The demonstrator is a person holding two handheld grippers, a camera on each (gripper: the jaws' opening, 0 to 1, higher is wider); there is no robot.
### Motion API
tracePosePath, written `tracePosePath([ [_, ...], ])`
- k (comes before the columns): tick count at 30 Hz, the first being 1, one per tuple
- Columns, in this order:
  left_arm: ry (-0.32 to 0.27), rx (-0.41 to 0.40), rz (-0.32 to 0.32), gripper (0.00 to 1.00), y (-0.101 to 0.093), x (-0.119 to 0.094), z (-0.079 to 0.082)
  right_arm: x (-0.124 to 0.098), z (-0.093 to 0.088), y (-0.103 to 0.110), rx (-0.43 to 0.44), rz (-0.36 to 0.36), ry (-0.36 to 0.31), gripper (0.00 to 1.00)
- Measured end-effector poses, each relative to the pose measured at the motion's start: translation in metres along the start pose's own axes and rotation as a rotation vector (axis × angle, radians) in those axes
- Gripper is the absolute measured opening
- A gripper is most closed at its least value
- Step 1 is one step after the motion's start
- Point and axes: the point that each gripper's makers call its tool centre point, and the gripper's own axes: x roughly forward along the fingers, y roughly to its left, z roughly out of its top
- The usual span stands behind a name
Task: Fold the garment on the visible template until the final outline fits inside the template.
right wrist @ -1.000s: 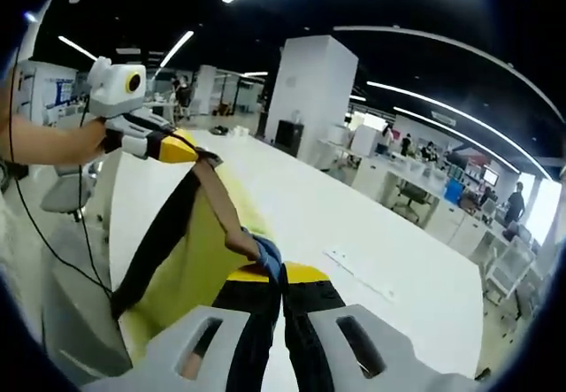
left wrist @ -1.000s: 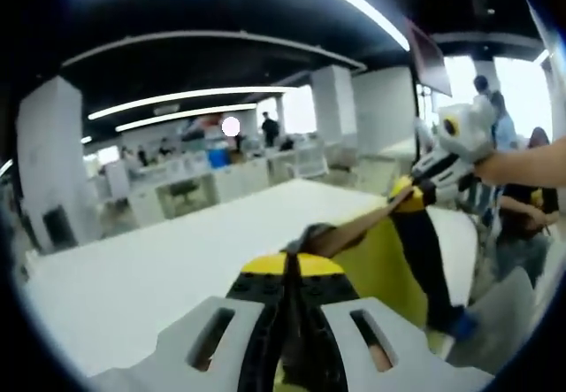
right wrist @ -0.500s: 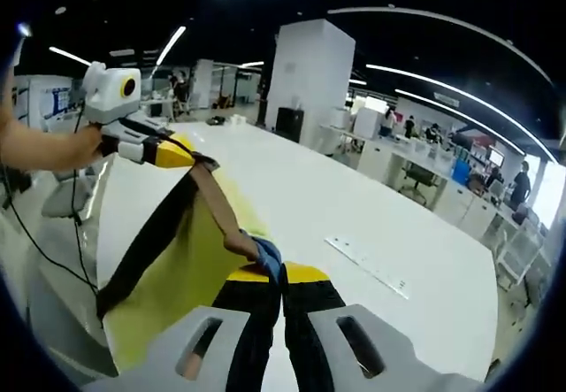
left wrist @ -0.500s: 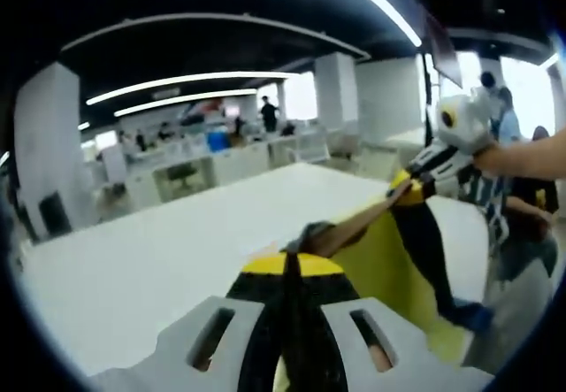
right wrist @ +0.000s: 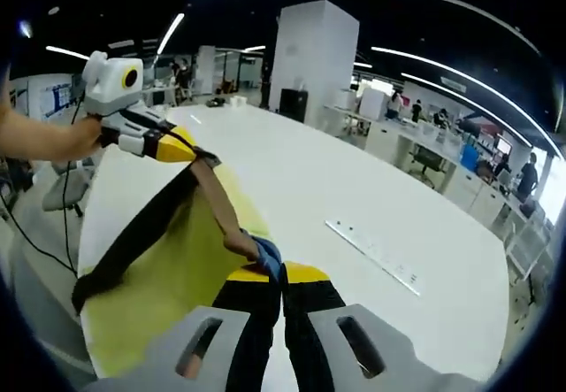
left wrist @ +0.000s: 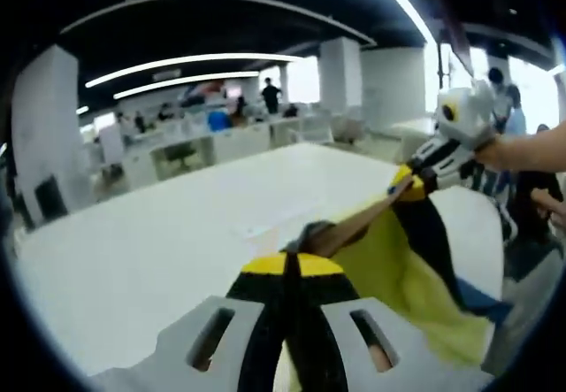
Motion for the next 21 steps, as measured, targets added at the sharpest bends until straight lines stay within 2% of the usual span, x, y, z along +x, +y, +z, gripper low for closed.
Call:
tracePosePath([
  [3,0.012,-0.011,-0.003,0.00,0.004,0.011,-0.007,0.009,-0.006,-0.005,0.011,0.005,0.011,0.03],
  [11,0.094,-0.038,-0.017,0.00,0.014,0.043,-0.043,0.042,-0.037,-0.015,0.040,0.038,0.073,0.03],
  [21,0.144,-0.069,-0.024,0.00,0.030,0.073,-0.069,0.072,-0.061,-0.026,0.118,0.061,0.092,0.03],
])
